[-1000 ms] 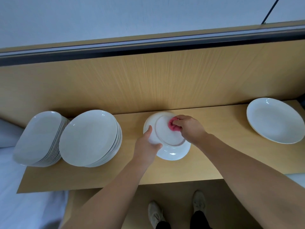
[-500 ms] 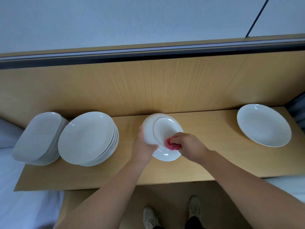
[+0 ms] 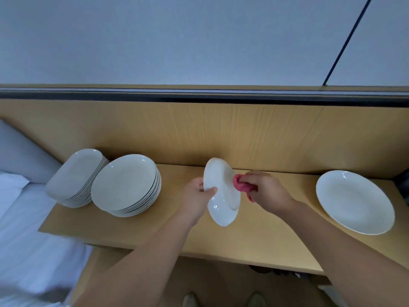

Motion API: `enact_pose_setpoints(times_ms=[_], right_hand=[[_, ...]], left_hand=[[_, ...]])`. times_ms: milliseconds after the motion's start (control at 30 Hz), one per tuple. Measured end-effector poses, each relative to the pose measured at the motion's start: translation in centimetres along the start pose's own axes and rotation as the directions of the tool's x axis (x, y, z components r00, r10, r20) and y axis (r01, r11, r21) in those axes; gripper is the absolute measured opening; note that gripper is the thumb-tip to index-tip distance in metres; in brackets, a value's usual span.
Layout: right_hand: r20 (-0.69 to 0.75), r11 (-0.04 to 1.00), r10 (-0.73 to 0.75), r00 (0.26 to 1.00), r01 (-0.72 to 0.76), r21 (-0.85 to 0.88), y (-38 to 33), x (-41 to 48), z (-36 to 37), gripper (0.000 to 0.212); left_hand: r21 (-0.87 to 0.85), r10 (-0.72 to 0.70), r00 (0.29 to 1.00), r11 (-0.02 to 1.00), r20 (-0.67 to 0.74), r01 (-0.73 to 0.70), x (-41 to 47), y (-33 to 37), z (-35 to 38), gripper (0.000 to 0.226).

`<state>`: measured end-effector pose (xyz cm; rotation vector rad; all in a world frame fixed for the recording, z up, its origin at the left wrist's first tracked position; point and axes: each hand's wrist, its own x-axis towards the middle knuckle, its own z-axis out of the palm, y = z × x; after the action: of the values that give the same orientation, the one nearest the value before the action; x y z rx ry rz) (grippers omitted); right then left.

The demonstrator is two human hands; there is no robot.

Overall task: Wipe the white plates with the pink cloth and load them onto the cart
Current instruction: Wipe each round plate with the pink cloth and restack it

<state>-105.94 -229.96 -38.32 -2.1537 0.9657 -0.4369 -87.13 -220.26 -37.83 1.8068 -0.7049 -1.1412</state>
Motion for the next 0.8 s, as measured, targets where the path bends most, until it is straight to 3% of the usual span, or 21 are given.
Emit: enact_pose_setpoints(times_ms=[167, 367, 567, 800], right_hand=[[0.025, 0.996, -0.065, 0.998, 0.064, 0.063, 0.0, 0.3, -2.3, 0.040], [0.040, 0.982, -0.152, 0.987, 0.147, 0.119, -0.8, 1.3, -3.0, 0.053], [0.079, 0.973, -0.223, 0.972, 0.218, 0.075, -2.9, 3.1, -1.8, 0.048], [0.112, 0.961, -0.274, 0.955, 0.278, -0.015, -5.4, 4.4, 0.3, 0.042]], left_hand=[[0.212, 0.137, 0.988, 0.970, -0.066, -0.121, -1.5, 2.1, 0.4, 0.024], [0.588, 0.377, 0.919, 0.771, -0.115, -0.243, -3.8, 2.7, -1.5, 0.030], [0.825, 0.482, 0.861, 0.545, -0.162, -0.150, -5.3, 2.4, -5.0, 0.040], [0.912, 0.430, 0.888, 0.408, -0.164, -0.029, -5.7, 0.7, -10.1, 0.040]])
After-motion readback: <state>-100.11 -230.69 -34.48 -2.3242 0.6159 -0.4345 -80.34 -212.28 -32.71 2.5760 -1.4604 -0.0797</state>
